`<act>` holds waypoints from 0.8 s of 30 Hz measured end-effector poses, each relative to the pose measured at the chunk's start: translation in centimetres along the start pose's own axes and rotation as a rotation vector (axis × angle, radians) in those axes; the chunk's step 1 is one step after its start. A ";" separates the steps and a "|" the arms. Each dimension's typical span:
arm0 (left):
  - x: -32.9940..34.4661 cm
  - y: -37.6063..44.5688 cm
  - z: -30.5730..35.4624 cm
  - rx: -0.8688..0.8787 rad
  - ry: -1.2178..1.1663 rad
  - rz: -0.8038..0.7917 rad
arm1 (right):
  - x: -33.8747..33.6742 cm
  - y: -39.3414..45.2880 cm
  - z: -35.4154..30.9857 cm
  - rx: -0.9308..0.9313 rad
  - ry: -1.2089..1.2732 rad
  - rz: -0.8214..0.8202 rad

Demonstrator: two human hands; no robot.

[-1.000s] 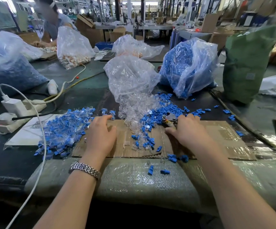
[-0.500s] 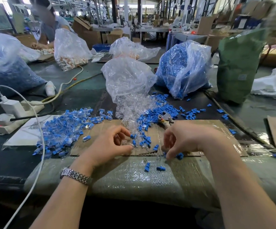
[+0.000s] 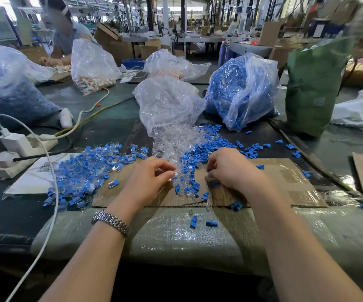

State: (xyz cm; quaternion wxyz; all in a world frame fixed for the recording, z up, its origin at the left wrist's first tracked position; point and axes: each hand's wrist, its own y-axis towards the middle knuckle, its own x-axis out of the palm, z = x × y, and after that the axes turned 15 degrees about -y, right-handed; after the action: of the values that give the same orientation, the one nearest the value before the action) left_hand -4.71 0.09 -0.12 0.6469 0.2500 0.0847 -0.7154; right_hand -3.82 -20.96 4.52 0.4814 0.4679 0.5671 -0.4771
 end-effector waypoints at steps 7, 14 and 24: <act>-0.7 -0.5 -0.3 -0.200 -0.811 0.098 | 0.6 0.0 -0.3 0.014 0.344 0.172; -1.2 -0.5 -1.1 -0.332 -1.276 0.084 | 0.0 -1.1 -2.5 -0.192 0.597 0.330; -1.1 -0.8 -0.8 -0.340 -1.327 -0.045 | -0.1 -1.8 -4.7 -0.381 0.458 0.406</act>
State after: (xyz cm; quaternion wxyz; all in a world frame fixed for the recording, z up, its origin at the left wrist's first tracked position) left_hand -5.29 1.56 -0.42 0.5771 -0.3484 -0.2134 -0.7071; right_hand -6.06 -16.52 5.14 0.5054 0.5677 0.6346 -0.1402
